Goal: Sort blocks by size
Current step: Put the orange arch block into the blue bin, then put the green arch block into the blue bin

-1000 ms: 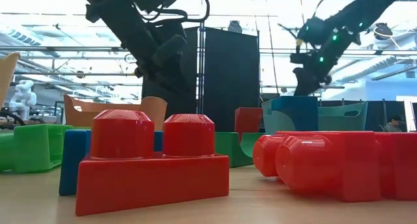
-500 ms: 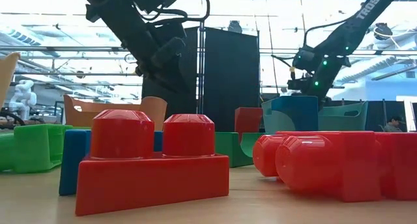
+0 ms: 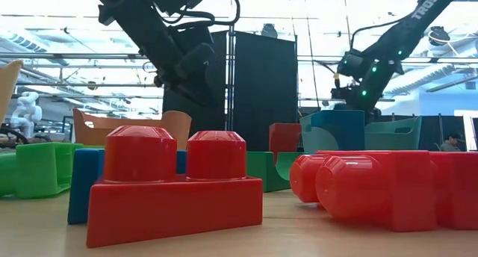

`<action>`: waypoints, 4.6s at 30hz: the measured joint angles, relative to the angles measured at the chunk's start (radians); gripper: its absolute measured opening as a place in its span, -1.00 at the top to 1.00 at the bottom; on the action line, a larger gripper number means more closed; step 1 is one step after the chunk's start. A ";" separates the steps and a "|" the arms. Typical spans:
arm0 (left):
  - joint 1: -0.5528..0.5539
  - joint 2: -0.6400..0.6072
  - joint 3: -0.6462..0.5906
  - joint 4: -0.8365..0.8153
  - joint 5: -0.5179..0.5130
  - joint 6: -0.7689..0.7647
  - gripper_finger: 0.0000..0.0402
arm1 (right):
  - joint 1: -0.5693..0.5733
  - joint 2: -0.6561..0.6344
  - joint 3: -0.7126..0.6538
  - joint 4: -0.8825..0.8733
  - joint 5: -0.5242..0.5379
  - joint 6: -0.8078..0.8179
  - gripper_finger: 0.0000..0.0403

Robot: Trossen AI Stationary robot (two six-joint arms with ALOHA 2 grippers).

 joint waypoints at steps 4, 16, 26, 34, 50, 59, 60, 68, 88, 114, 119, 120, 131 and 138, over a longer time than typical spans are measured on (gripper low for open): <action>0.000 0.000 0.000 0.000 0.019 0.000 0.17 | 0.000 -0.087 0.000 -0.024 0.000 0.041 0.11; 0.000 0.000 0.000 -0.248 0.076 -0.234 0.17 | 0.130 -0.401 0.000 -0.095 -0.260 0.108 0.10; 0.000 0.000 0.000 -0.354 0.062 -0.345 0.18 | 0.355 -0.432 -0.025 -0.057 -0.264 0.159 0.10; 0.027 0.003 -0.005 -0.364 0.089 -0.256 0.15 | 0.460 -0.431 -0.093 0.066 -0.262 0.182 0.10; 0.081 0.107 -0.064 -0.343 0.142 -0.250 0.15 | 0.543 -0.431 -0.110 0.115 -0.257 0.196 0.10; 0.080 0.147 -0.060 -0.272 0.158 -0.208 0.18 | 0.571 -0.431 -0.110 0.118 -0.225 0.197 0.10; 0.080 0.147 -0.060 -0.268 0.158 -0.208 0.21 | 0.571 -0.431 -0.110 0.118 -0.226 0.197 0.10; 0.081 0.148 -0.060 -0.250 0.163 -0.200 0.58 | 0.571 -0.431 -0.110 0.120 -0.226 0.198 0.10; 0.082 0.132 -0.050 -0.252 0.154 -0.199 0.92 | 0.707 -0.431 -0.110 0.119 -0.098 0.111 0.10; 0.056 0.040 -0.050 0.134 0.603 0.008 0.90 | 0.957 -0.187 -0.111 0.346 -0.054 -0.211 0.10; 0.056 0.040 -0.050 0.219 0.726 0.008 0.89 | 0.982 -0.124 -0.111 0.410 0.028 -0.301 0.10; 0.056 0.040 -0.050 0.236 0.751 0.008 0.89 | 0.990 -0.116 -0.111 0.428 0.032 -0.315 0.10; 0.056 0.040 -0.050 0.351 0.863 0.009 0.89 | 1.055 -0.006 -0.111 0.617 0.023 -0.486 0.10; 0.046 0.040 -0.050 0.365 0.863 0.028 0.89 | 1.058 0.080 -0.111 0.784 -0.007 -0.489 0.10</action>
